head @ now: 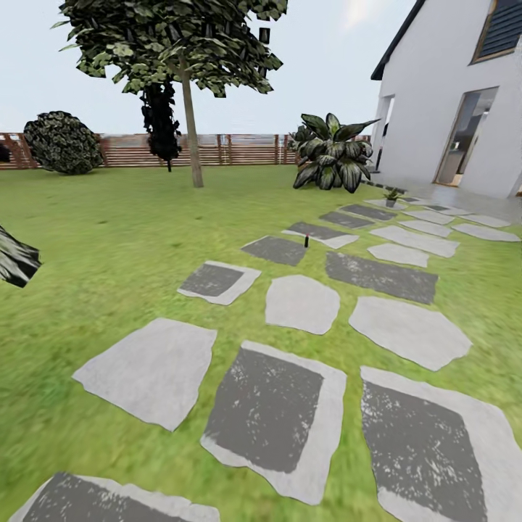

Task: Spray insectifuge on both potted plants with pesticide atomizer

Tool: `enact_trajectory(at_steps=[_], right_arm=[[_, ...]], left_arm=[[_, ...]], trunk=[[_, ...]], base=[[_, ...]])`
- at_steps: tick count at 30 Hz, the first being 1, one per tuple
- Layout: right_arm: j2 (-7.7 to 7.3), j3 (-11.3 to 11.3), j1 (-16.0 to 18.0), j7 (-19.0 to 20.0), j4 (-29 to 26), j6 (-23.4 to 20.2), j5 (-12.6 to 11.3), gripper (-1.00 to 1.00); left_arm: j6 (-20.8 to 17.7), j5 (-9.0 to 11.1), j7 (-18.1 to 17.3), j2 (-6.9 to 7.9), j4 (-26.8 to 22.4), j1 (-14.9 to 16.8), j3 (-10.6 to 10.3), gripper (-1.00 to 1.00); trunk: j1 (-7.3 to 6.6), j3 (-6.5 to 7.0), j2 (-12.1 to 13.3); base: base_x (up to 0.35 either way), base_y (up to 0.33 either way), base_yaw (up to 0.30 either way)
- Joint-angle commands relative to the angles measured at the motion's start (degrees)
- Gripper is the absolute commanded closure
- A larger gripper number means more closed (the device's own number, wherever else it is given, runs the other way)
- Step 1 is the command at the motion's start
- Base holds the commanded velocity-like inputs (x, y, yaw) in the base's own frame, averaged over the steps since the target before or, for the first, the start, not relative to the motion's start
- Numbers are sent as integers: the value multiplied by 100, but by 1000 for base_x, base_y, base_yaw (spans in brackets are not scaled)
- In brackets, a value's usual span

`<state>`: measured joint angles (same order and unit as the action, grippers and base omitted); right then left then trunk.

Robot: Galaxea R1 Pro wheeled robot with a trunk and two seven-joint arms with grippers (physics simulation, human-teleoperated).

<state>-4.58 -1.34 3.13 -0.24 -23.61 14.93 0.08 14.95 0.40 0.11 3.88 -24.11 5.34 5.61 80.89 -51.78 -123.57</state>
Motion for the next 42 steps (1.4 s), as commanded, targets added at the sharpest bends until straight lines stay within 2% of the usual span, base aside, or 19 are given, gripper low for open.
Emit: enact_trajectory(at_steps=[1,13,42], right_arm=[[1,-7,3,-2,5,19,1,-100],[1,-15,3,-2,5,19,1,-100],[1,19,3,-6,5,19,7,-100]], left_arm=[[21,4,1,-1,3,3,9,-100],[34,8,1,1,3,3,7,-100],[34,4,7,3,3,3,10,-100]], trunk=[[3,-4,-2],[3,25,-2],[3,77,-2]], base=[[338,-112,-60],[338,-37,-166],[338,0,-4]])
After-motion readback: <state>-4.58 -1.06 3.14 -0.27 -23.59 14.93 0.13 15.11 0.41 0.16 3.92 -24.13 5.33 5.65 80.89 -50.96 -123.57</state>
